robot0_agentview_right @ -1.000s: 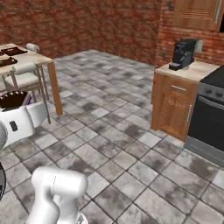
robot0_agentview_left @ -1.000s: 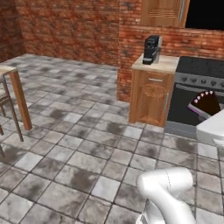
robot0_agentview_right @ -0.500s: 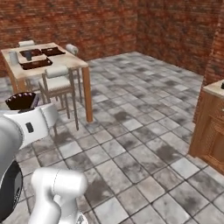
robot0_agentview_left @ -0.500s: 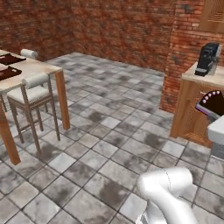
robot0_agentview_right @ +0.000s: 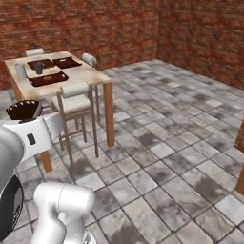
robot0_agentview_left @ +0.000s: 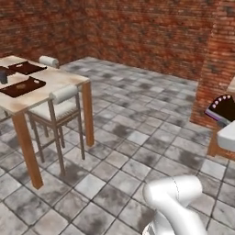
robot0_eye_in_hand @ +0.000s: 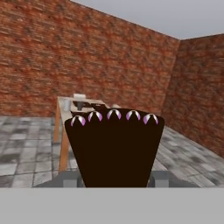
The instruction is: Take the cakes from the fridge and place them on the empty tray on the dining counter.
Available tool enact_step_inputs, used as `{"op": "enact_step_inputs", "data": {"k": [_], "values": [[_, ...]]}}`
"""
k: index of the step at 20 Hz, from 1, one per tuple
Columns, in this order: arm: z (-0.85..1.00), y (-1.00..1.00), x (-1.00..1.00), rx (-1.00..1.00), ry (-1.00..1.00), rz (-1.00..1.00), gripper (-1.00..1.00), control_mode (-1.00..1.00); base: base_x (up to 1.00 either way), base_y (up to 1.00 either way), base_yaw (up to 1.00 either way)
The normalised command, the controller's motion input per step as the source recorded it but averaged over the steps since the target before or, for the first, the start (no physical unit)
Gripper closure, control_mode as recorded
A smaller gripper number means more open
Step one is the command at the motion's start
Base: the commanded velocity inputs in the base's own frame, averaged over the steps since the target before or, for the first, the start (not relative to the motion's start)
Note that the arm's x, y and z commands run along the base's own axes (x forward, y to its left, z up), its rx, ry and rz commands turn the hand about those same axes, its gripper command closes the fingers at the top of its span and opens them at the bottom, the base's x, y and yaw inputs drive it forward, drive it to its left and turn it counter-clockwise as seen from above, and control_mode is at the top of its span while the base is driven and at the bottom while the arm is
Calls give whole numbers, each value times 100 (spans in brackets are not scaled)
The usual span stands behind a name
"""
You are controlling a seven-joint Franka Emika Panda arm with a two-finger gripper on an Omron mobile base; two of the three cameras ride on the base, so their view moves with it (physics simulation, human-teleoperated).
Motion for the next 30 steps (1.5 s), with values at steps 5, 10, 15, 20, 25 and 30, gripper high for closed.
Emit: {"op": "enact_step_inputs", "data": {"k": [5, 10, 15, 20, 25, 30], "values": [[0, 0, 0, 0, 0, 0, 100, 100, 95, 100, 0], [0, 0, 0, 0, 0, 0, 100, 100, 68, 100, 0], [0, 0, 0, 0, 0, 0, 100, 100, -12, 100, 0], [0, 0, 0, 0, 0, 0, 100, 100, -13, 100, -1], [0, 0, 0, 0, 0, 0, 100, 100, -2, 100, -5], [0, 0, 0, 0, 0, 0, 100, 100, 78, -16, 1]]}}
